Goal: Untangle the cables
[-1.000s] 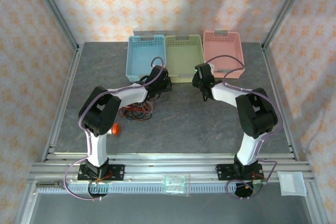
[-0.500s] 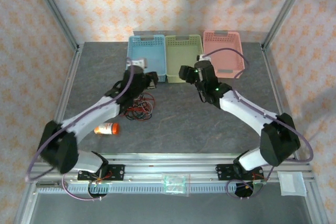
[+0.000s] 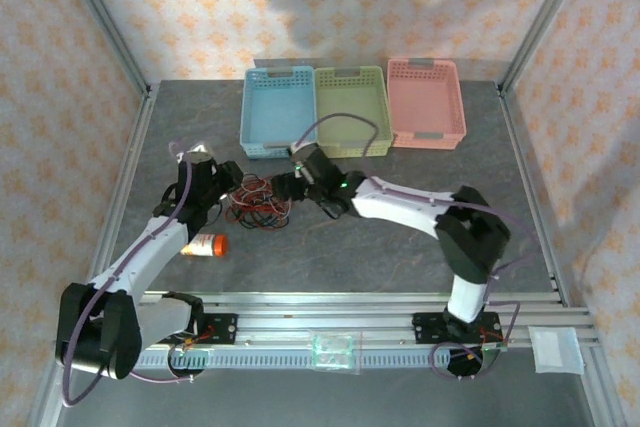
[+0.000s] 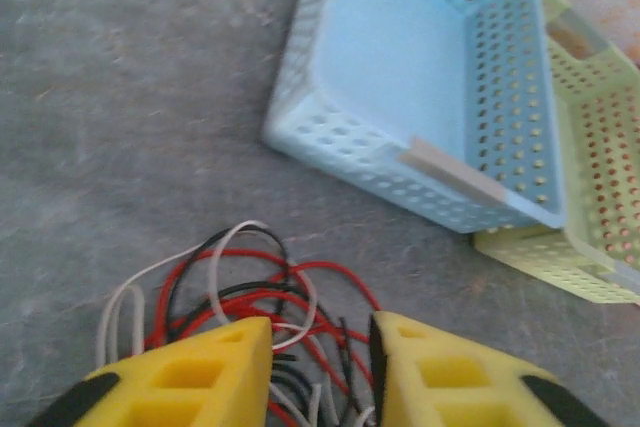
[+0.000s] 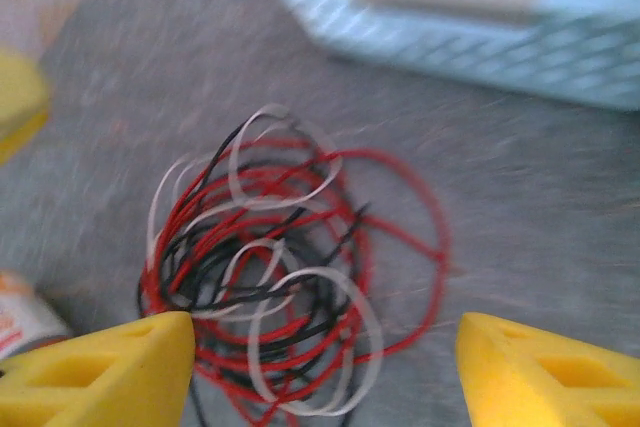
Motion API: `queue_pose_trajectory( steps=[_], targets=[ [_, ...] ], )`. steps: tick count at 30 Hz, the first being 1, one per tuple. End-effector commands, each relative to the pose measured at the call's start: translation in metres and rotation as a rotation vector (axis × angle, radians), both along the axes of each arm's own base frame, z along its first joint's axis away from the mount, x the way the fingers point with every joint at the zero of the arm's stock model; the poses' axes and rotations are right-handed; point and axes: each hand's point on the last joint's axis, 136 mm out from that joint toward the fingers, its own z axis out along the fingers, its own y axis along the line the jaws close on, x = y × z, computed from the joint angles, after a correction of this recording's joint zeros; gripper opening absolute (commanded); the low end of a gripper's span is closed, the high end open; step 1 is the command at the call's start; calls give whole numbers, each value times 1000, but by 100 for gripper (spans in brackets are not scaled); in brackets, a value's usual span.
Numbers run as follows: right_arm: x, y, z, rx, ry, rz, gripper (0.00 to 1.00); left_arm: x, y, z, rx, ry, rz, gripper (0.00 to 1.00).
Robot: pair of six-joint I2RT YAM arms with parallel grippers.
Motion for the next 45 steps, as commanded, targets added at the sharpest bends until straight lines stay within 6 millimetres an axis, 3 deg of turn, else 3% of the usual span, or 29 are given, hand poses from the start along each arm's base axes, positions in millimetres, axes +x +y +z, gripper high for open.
queue_pose_trajectory(
  steps=[1, 4, 8, 13, 17, 24, 29, 31, 34, 40, 45],
  targets=[
    [-13, 25, -10, -67, -2, 143, 70, -8, 0, -18, -132, 54, -2, 40],
    [-4, 33, -25, -133, 2, 152, 69, -9, 10, -32, -174, 78, 26, 49],
    [-2, 49, -37, -148, 28, 193, 68, -4, 23, -43, -172, 112, 58, 49],
    [6, 58, -57, -195, 60, 179, 66, 9, 22, -56, -162, 141, 30, 57],
    [19, 46, -37, -147, 4, 52, 59, 15, 21, -71, -144, 185, 10, 62],
    [35, -11, 27, -97, -166, -135, 59, 14, 12, -93, -139, 233, -44, 73],
    [47, -69, 64, 8, -204, -323, 62, 16, -11, -103, -114, 260, -136, 72],
    [52, -92, 69, 43, -199, -390, 62, 16, -25, -103, -112, 257, -176, 71],
    [58, -127, 65, 45, -175, -482, 59, 12, -54, -102, -116, 247, -259, 69],
    [61, -183, 37, -2, -117, -630, 55, 3, -111, -95, -136, 210, -398, 67],
    [65, -189, 21, -11, -86, -646, 52, 2, -163, -87, -177, 177, -536, 67]
  ],
)
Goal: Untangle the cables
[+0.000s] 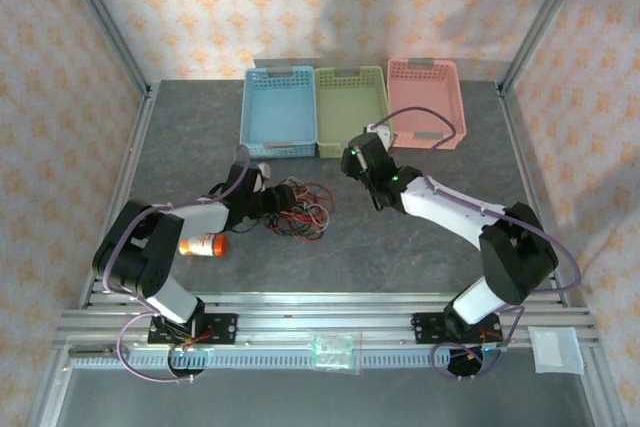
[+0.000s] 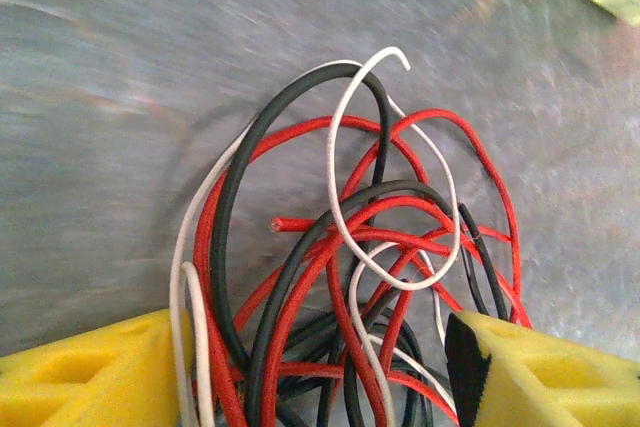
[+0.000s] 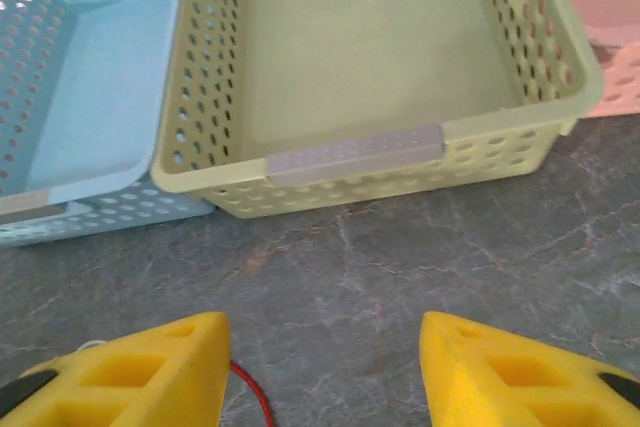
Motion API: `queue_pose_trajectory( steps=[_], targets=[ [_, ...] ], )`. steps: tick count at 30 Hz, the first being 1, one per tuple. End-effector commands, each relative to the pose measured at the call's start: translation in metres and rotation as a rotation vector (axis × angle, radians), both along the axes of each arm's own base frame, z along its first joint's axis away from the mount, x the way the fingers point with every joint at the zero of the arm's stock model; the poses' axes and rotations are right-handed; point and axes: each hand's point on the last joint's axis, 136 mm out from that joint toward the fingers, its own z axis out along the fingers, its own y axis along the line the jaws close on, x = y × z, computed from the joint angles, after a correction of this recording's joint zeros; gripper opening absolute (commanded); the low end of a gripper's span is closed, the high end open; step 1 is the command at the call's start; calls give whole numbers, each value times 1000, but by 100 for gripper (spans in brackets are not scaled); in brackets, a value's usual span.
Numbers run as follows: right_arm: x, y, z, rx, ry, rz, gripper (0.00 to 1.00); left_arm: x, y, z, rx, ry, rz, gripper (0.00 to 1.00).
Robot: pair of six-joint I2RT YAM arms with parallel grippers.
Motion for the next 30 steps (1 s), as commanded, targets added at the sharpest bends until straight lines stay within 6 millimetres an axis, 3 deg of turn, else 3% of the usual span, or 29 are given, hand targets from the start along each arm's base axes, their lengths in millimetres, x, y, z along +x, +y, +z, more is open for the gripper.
queue_pose_trajectory(
  steps=[1, 5, 7, 15, 22, 30],
  targets=[
    [5, -1, 1, 19, -8, -33, 51, 10, -40, 18, -78, -57, -95, 67],
    [15, 11, -7, 33, 4, -29, 50, 1, -76, 28, -130, -83, -182, 67],
    [22, 15, -11, 39, 11, -38, 48, -4, -75, 34, -149, -105, -166, 67],
    [48, 37, -42, 27, 81, -58, 47, -8, -14, 61, -67, -226, 49, 75],
    [73, 41, -69, -15, 117, -94, 46, 6, 36, 65, -26, -222, 183, 74],
    [100, 50, -78, -46, 114, -69, 46, 25, 46, 78, 16, -238, 179, 67]
  ],
)
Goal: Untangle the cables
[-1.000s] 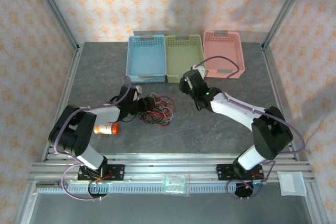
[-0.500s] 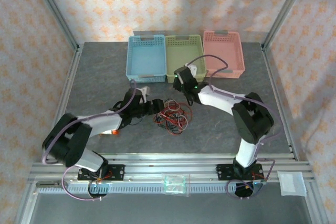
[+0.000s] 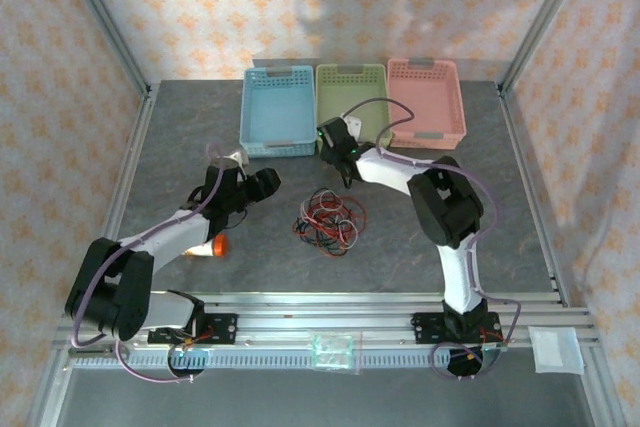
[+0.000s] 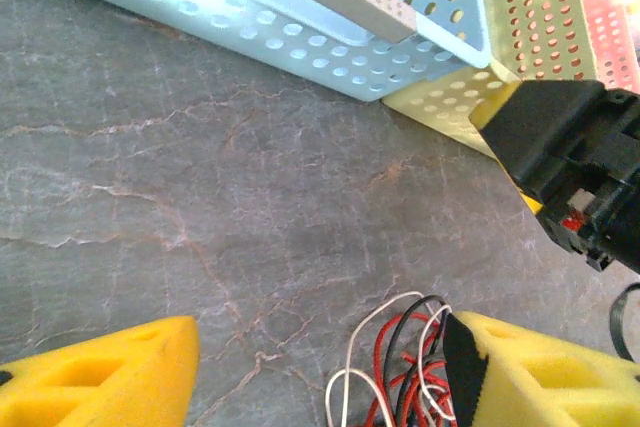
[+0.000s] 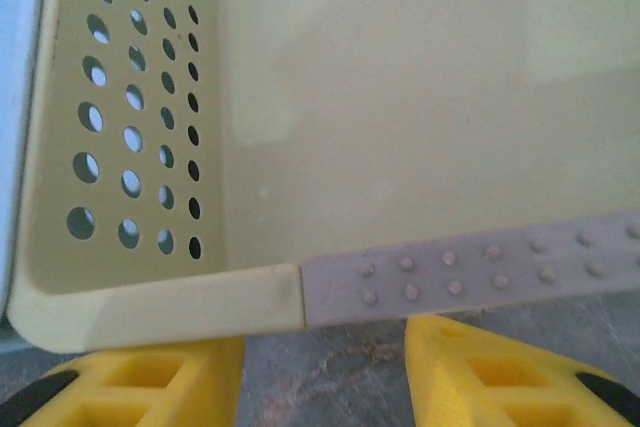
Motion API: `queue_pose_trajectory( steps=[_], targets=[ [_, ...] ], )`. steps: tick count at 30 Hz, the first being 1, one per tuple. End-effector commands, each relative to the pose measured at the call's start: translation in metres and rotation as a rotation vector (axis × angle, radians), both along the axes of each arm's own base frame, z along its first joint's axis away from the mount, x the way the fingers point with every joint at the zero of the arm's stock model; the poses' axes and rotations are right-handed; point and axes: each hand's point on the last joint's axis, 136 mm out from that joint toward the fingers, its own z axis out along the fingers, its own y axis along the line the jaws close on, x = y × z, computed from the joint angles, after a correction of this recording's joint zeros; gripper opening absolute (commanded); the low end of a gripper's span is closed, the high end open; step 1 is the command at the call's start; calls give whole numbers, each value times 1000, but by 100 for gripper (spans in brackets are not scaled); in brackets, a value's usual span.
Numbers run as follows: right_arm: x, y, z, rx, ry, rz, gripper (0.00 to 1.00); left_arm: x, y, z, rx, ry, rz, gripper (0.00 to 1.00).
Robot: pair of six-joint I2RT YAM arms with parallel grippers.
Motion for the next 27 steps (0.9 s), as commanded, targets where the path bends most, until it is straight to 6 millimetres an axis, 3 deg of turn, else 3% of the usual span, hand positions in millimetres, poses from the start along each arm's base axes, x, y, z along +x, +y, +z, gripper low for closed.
queue_pose_trajectory(
  steps=[1, 7, 11, 13, 18, 27],
  targets=[
    [12, -3, 2, -33, -7, -4, 46, 8, 2, 7, 44, -13, -8, 67],
    [6, 7, 15, 27, -8, 56, 47, 16, 9, 11, 74, -23, 29, 67],
    [-15, 15, 57, 110, -88, 158, 53, 31, 28, 22, 128, -33, 102, 67],
    [-25, 6, 78, 116, -129, 156, 55, 42, 31, 23, 121, -31, 99, 70],
    [-47, -35, 102, 74, -179, 61, 55, 72, 29, 16, 145, -18, 66, 73],
    [-78, -85, 116, 1, -208, -46, 55, 119, 23, 16, 140, -27, 32, 78]
  ],
)
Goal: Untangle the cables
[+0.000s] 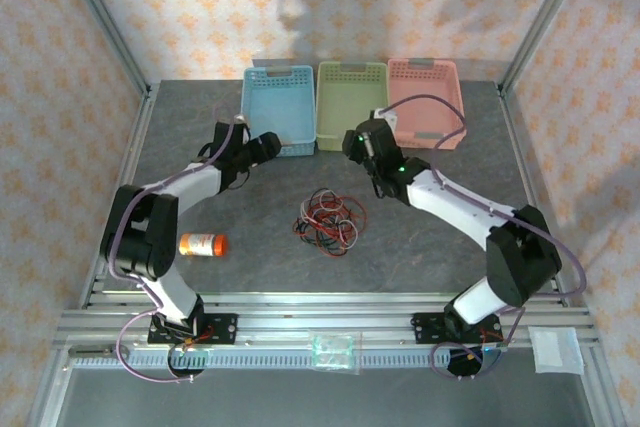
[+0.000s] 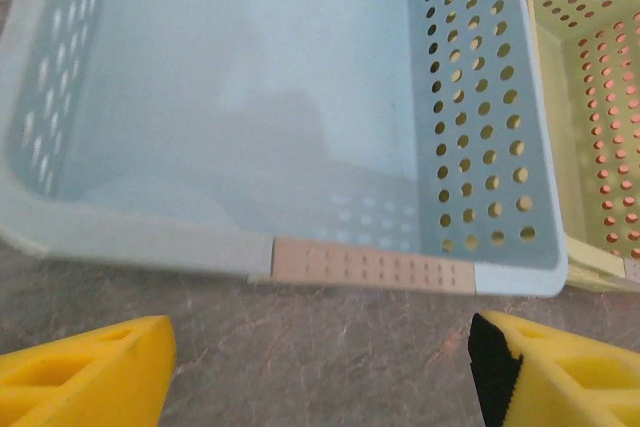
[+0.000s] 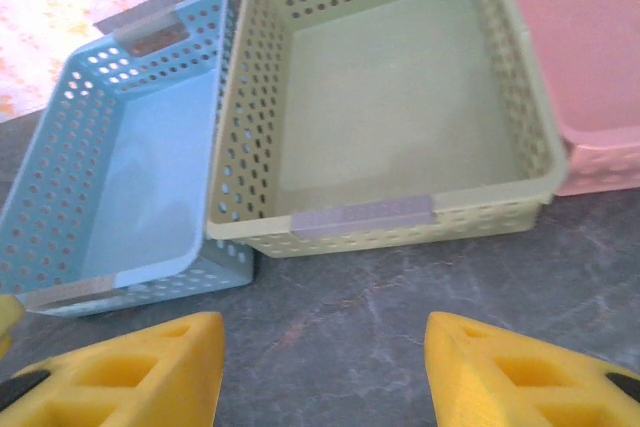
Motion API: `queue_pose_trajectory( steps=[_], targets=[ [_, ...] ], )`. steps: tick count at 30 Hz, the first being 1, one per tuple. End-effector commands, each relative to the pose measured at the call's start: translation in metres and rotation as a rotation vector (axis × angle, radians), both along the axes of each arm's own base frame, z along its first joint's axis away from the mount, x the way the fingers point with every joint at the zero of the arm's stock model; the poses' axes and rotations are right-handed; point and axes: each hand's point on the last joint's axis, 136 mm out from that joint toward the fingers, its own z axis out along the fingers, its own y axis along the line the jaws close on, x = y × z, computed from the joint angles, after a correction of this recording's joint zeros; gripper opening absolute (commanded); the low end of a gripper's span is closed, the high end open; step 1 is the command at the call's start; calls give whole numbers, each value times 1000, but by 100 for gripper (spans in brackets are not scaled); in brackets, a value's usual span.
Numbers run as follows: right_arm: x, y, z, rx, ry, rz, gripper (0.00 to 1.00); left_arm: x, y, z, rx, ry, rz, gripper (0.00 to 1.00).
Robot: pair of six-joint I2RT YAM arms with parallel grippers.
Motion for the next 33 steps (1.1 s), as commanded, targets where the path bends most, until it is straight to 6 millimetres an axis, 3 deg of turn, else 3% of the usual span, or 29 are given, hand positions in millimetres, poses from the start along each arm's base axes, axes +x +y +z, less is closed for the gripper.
queue_pose_trajectory(
  steps=[1, 9, 14, 17, 18, 19, 20, 24, 33],
  targets=[
    [-8, -27, -5, -73, 6, -82, 56, 18, -2, 14, 12, -35, -34, 78],
    [-16, -42, -3, -73, 2, -119, 56, 38, -10, 16, 5, -40, -60, 77],
    [-19, -46, -1, -74, -1, -134, 57, 38, -10, 16, 1, -33, -62, 77],
    [-21, -43, 2, -63, -6, -107, 66, 29, -9, 23, -6, -42, -60, 78],
    [-21, -37, 2, -54, -11, -71, 76, 23, -9, 26, -7, -44, -61, 79],
    [-21, -32, 1, -45, -5, -46, 96, 18, -8, 32, -8, -52, -62, 80],
    [-24, -26, -3, -51, 9, 1, 100, 10, -9, 39, -6, -64, -68, 81],
    [-48, 2, -14, -90, 4, 210, 100, -27, -14, 54, 72, -86, -88, 82],
    [-108, 32, -54, -183, 223, 414, 100, -111, -45, 44, 72, -84, -152, 84]
  ],
)
